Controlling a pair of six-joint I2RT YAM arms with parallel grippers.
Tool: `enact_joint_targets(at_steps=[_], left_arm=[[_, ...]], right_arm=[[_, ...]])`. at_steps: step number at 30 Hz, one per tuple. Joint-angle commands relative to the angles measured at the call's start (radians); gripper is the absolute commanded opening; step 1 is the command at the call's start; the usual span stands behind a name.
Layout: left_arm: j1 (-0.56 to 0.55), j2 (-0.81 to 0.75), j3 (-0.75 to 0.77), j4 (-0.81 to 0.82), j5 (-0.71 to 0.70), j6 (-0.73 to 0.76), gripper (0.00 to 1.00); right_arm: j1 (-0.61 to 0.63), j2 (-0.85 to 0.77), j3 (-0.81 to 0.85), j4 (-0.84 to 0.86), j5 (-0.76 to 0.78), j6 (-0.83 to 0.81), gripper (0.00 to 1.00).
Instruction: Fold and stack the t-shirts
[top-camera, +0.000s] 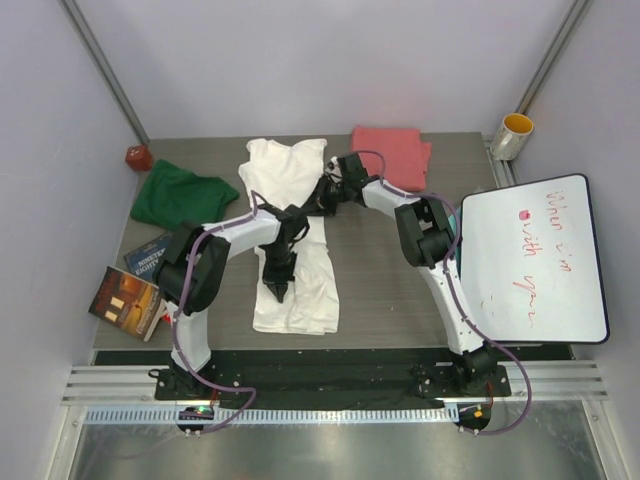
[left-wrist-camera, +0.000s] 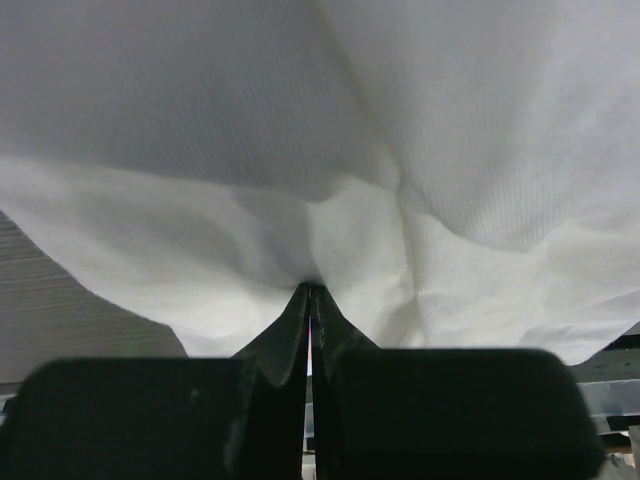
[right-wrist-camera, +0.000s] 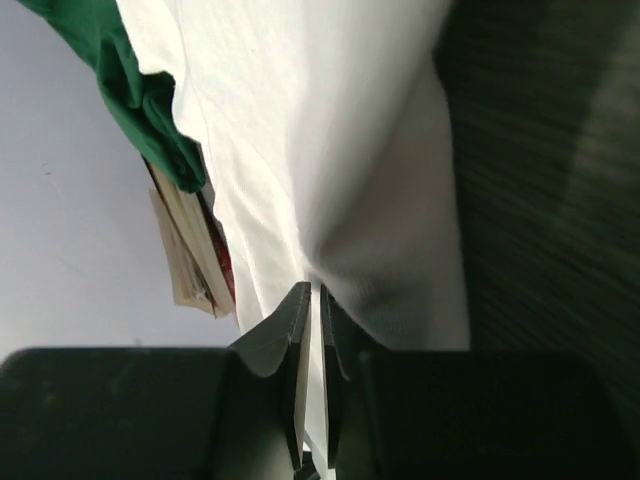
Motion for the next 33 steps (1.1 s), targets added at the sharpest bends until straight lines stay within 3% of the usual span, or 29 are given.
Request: enact_joint_targets(at_steps=[1,22,28,32,33], left_arm=[[-0.009,-0.049,-0.05,0.037,0.027,-0.01,0.0],[-0.083,-0.13,-0.139,0.032,0.079,-0.024,0.0],[-0.081,-0.185,-0.125,-0.013,0.016,-0.028,0.0],[-0.081,-0.259,-0.088,-0.034,-0.091,-0.045,0.18],[-0.081,-0.292,-0.079,-0.035,-0.103,-0.05,0.28]], right_arm=[[-0.002,0.038,0.15,-0.25,0.187,-0.143,0.13],[-0.004,0.139,0.272,-0.307,0.262,-0.111,0.15],[-0.005,0.119,0.274,-0.287,0.199,-0.144,0.31],[-0.011,0.061,0.277,-0.247,0.121,-0.137,0.37],[-0.013,0.03,0.279,-0.236,0.112,-0.129,0.39]])
